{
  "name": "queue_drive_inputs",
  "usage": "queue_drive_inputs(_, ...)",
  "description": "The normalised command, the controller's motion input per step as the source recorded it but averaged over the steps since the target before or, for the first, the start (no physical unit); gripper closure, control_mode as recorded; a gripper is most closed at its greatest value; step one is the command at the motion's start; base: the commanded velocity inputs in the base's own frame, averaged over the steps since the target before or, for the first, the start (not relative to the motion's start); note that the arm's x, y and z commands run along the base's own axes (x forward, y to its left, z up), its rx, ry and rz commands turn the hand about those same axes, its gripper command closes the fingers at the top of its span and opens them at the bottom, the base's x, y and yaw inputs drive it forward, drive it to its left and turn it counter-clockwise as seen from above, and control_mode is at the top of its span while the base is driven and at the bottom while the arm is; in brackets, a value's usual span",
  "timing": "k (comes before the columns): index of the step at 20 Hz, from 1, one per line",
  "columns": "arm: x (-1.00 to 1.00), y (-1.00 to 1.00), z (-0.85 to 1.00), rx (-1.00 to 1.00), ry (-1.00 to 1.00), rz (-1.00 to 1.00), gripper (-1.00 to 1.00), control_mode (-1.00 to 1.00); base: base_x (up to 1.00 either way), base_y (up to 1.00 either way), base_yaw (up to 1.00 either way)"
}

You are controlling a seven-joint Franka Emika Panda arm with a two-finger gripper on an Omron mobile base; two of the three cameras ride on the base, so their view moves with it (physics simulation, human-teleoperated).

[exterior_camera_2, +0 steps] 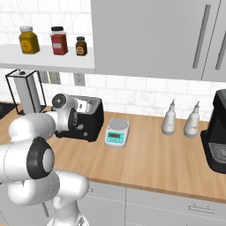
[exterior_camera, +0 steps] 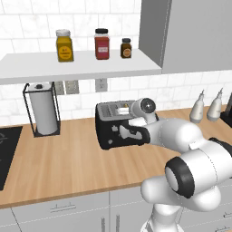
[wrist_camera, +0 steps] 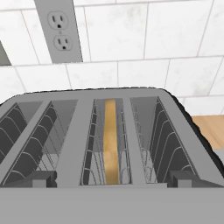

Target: Start the toaster. Once the lever pops up, take the bread to the plate on the dining counter.

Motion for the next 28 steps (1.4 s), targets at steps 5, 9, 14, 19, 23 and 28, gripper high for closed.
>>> queue_drive_inputs(5, 0.00, 0.00, 0.00, 0.00, 0.00, 0.00, -1.00, -1.00, 0.00, 0.00, 0.00)
queue_drive_inputs(9, 0.00, 0.00, 0.00, 0.00, 0.00, 0.00, -1.00, -1.00, 0.00, 0.00, 0.00)
queue_drive_inputs(14, 0.00, 0.00, 0.00, 0.00, 0.00, 0.00, -1.00, -1.00, 0.00, 0.00, 0.00)
queue_drive_inputs(19, 0.00, 0.00, 0.00, 0.00, 0.00, 0.00, -1.00, -1.00, 0.00, 0.00, 0.00)
queue_drive_inputs(23, 0.00, 0.00, 0.00, 0.00, 0.00, 0.00, -1.00, -1.00, 0.00, 0.00, 0.00)
queue_drive_inputs(28, 0.00, 0.00, 0.00, 0.00, 0.00, 0.00, -1.00, -1.00, 0.00, 0.00, 0.00)
